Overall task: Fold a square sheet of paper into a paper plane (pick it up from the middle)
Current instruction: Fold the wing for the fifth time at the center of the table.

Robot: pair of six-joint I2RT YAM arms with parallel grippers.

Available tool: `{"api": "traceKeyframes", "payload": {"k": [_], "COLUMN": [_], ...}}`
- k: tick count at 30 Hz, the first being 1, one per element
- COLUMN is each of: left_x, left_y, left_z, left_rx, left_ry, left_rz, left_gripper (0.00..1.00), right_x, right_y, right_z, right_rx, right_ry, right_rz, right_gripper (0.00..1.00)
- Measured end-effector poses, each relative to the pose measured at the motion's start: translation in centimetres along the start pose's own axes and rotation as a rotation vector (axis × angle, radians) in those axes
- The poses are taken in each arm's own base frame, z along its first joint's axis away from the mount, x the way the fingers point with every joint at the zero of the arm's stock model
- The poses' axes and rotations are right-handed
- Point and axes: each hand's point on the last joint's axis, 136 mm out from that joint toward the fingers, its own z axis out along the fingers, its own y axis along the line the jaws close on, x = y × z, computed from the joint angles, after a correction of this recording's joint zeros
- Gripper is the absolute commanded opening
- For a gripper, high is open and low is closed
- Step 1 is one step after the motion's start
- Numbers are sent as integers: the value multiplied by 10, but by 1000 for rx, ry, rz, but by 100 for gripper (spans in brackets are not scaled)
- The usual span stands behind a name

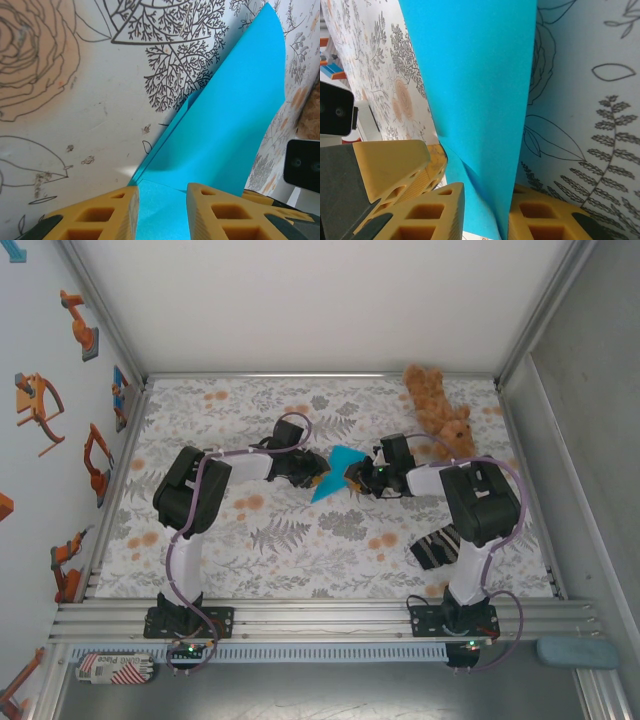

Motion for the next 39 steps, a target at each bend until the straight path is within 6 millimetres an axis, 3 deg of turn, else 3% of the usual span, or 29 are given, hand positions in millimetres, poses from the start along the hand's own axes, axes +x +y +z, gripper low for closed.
{"api": "traceKeyframes", "payload": {"k": [6, 13, 18, 25, 39], "left_x": [0, -3, -4, 10, 38], "left_y": [-1, -1, -2, -31, -39], "left_z": [-1, -9, -28, -55, -34], "left_rx": [2, -17, -39, -34, -85], "left_ry": [-3, -30, -85, -173, -206], "left_rz": [2, 19, 107, 394, 954], "left_gripper": [34, 43, 48, 56, 56], "right_x": [-3, -2, -5, -9, -17], "right_y": [5, -3, 2, 13, 19], "right_z": [0, 0, -6, -19, -29], "right_rx": [-22, -11, -10, -10, 19], "right_ry": [-11, -27, -57, -95, -89], "right_rz": [10, 35, 30, 20, 126], "right_gripper": [15, 0, 0, 0, 0]}}
